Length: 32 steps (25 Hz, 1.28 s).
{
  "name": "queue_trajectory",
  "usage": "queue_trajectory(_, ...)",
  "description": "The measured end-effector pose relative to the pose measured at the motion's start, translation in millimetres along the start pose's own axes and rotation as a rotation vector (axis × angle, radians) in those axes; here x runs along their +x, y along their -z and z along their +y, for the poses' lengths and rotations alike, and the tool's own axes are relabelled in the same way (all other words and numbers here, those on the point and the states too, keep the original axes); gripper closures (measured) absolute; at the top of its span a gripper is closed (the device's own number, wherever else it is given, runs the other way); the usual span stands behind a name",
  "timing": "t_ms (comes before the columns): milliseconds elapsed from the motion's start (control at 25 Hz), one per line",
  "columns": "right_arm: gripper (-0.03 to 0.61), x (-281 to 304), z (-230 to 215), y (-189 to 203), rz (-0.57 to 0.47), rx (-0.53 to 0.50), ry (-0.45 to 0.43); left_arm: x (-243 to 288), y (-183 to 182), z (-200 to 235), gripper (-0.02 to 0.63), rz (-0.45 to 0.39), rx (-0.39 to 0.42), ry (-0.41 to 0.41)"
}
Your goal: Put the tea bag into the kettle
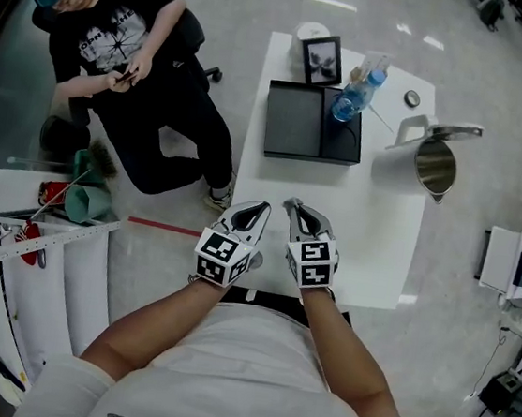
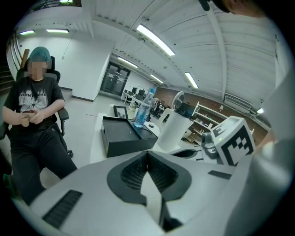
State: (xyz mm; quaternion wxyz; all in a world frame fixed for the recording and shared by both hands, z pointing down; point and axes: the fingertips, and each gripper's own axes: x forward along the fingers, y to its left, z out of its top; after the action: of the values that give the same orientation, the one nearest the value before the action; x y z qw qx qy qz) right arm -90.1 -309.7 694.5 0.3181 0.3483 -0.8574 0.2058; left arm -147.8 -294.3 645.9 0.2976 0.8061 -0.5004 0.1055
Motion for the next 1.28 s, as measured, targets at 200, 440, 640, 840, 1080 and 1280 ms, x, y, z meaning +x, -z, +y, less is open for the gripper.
queue_trajectory(200, 0.566, -33, 13, -21, -0.099, -0.002, 0.066, -17, -18, -19, 0.603, -0.04, 0.051, 0.063)
queue_trajectory(440, 0.566, -73, 31, -41, -0.227, 0.004, 0.159, -34, -36, -35, 0.603, -0.089, 0.109, 0.137)
queue_trajectory(640, 0.566, -98, 42, -48, -0.33, 0.02, 0.233, -43, -42, -41, 0.603, -0.116, 0.135, 0.199)
queue_trajectory(840, 0.566, -131, 32, -49, -0.37, 0.016, 0.286, -40, -52, -67, 0.603, -0.14, 0.152, 0.239)
queue_trajectory(1080, 0.566, -168, 2, -52, -0.432, 0.019, 0.345, -23, -69, -110, 0.603, -0.166, 0.2, 0.29)
queue_trajectory(1280, 0.566, -188, -36, -39, -0.438, 0.025, 0.323, 5, -73, -144, 0.603, -0.169, 0.202, 0.27)
